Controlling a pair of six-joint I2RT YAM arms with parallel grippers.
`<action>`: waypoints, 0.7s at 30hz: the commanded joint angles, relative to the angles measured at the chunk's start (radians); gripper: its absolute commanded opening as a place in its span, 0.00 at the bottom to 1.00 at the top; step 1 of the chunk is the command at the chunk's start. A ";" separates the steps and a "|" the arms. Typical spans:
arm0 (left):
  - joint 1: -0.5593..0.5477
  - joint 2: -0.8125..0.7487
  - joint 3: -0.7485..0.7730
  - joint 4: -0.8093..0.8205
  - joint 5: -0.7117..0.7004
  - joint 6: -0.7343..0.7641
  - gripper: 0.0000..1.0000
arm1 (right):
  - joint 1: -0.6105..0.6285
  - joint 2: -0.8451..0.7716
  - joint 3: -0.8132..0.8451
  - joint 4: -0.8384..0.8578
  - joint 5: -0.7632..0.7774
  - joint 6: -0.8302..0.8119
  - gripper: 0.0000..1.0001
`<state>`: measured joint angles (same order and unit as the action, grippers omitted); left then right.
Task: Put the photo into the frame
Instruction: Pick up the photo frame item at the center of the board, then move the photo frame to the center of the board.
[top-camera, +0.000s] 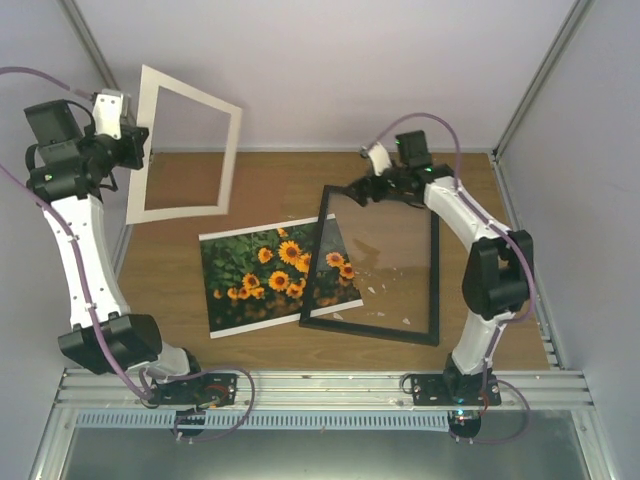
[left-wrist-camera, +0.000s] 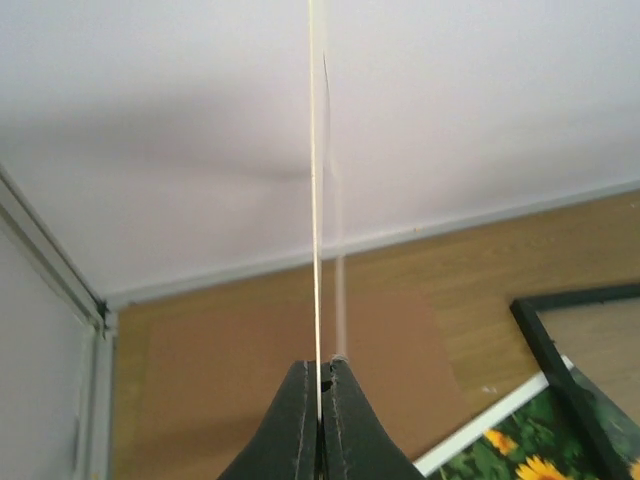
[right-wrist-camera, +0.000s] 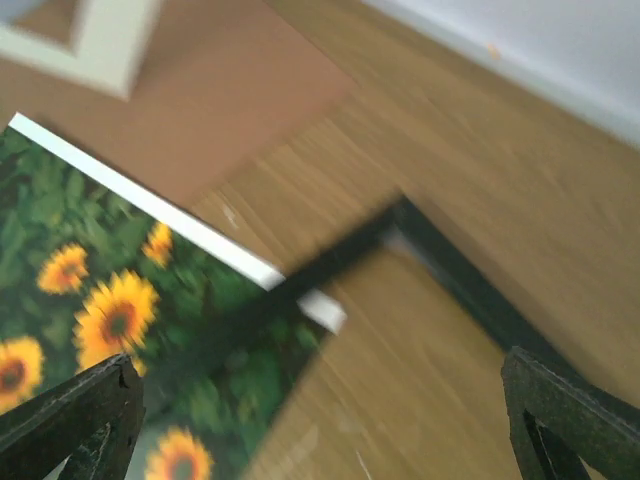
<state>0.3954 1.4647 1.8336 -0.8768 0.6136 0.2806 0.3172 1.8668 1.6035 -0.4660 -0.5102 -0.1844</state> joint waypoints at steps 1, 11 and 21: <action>-0.046 -0.003 0.052 0.112 -0.065 0.024 0.00 | -0.149 -0.123 -0.142 -0.088 -0.012 0.028 0.97; -0.268 0.107 0.032 0.289 -0.129 0.076 0.00 | -0.558 -0.166 -0.364 -0.196 -0.074 0.061 0.98; -0.426 0.248 0.013 0.326 -0.072 0.022 0.00 | -0.579 0.037 -0.388 -0.203 -0.260 0.105 0.90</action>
<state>0.0128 1.6741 1.8530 -0.6102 0.5159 0.3218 -0.2932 1.8503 1.2156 -0.6651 -0.6384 -0.1154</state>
